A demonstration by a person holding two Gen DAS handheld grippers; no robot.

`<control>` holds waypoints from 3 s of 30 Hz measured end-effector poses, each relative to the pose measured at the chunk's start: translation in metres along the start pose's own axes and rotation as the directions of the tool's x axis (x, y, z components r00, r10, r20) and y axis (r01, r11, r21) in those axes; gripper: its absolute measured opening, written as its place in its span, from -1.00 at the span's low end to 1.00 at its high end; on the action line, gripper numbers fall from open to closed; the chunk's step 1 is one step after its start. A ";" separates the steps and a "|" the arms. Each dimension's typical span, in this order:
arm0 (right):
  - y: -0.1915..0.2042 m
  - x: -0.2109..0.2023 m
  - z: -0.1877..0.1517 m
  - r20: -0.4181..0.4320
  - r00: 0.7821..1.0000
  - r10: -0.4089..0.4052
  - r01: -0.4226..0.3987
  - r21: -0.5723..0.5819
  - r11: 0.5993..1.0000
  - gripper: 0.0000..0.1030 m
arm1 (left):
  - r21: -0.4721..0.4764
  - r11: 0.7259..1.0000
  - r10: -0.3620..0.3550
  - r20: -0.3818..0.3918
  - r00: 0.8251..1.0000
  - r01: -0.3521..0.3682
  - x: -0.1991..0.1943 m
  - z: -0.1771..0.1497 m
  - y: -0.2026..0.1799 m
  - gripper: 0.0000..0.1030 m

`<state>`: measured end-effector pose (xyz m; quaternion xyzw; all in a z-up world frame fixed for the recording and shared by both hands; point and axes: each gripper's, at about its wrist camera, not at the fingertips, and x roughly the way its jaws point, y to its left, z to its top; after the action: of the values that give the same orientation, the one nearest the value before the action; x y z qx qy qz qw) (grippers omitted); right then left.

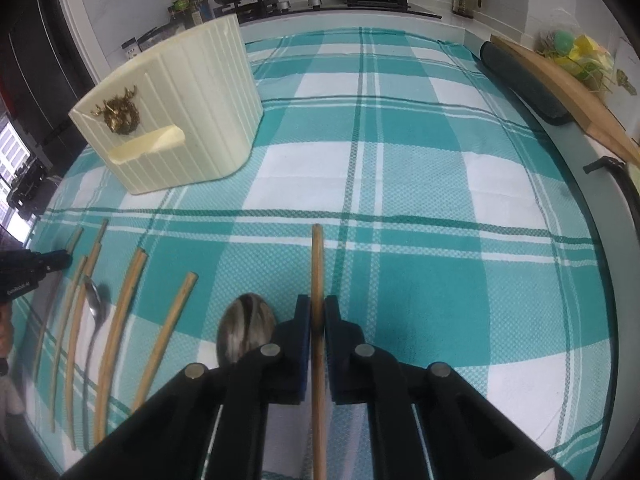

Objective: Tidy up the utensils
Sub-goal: 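Lift the chopstick with the left tool and drop it into the cream holder, then move the right tool over the metal spoon and lower toward it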

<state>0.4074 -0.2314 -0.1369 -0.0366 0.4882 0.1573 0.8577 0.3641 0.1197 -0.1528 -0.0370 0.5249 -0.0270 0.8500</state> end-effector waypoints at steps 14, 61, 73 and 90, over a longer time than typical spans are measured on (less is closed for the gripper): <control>0.030 -0.156 0.015 0.290 0.945 0.151 -0.139 -0.062 0.988 -0.87 | 0.014 0.990 -0.136 0.349 0.927 0.140 -0.177 0.011 -0.016 -0.92; 0.049 -0.135 0.092 0.323 0.941 0.105 -0.103 -0.022 0.994 0.00 | 0.015 0.999 -0.034 0.477 0.878 0.031 -0.172 0.018 -0.033 0.87; 0.008 -0.127 -0.132 0.303 0.948 -0.093 0.088 0.032 0.996 0.00 | -0.149 0.989 0.051 0.306 0.951 -0.005 -0.107 -0.153 -0.013 0.88; 0.004 -0.079 -0.184 0.186 0.955 -0.231 0.219 0.084 0.972 0.10 | -0.101 0.978 0.201 0.213 0.956 -0.183 -0.065 -0.181 -0.010 0.97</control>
<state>0.2170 -0.2860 -0.1655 -0.0496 0.3995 0.0459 0.9142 0.1732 0.1089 -0.1747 -0.0228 0.4285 0.0811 0.8996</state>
